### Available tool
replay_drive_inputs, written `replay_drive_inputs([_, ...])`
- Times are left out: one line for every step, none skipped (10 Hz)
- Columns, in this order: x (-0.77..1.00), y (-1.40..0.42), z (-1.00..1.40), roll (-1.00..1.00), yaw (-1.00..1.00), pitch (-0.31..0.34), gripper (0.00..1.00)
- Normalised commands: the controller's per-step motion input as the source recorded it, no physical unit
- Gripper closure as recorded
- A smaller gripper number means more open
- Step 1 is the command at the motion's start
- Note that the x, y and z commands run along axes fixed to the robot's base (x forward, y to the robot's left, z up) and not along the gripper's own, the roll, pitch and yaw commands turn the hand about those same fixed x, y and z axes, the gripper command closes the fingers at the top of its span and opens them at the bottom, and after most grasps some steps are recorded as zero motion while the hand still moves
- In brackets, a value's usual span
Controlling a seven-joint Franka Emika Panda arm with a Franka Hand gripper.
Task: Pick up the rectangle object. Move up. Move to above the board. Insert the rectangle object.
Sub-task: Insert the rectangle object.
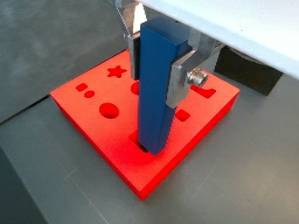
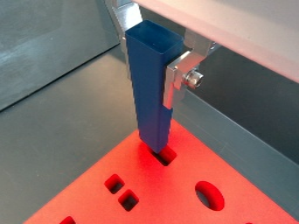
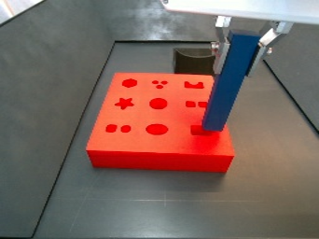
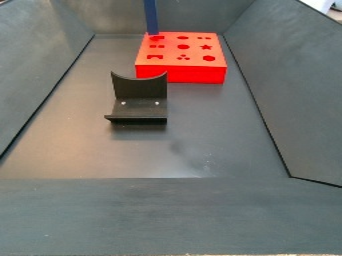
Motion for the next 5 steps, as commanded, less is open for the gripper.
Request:
replay_drive_inputs([-0.1, -0.01, -0.03, 0.0, 0.03, -0.049, 1.0])
replay_drive_inputs([-0.09, 0.0, -0.02, 0.0, 0.01, -0.041, 1.0])
replay_drive_inputs([-0.09, 0.0, -0.03, 0.0, 0.01, -0.04, 1.0])
replay_drive_inputs([-0.08, 0.0, -0.02, 0.0, 0.01, -0.037, 1.0])
replay_drive_inputs([-0.05, -0.02, 0.0, 0.0, 0.01, -0.043, 1.0])
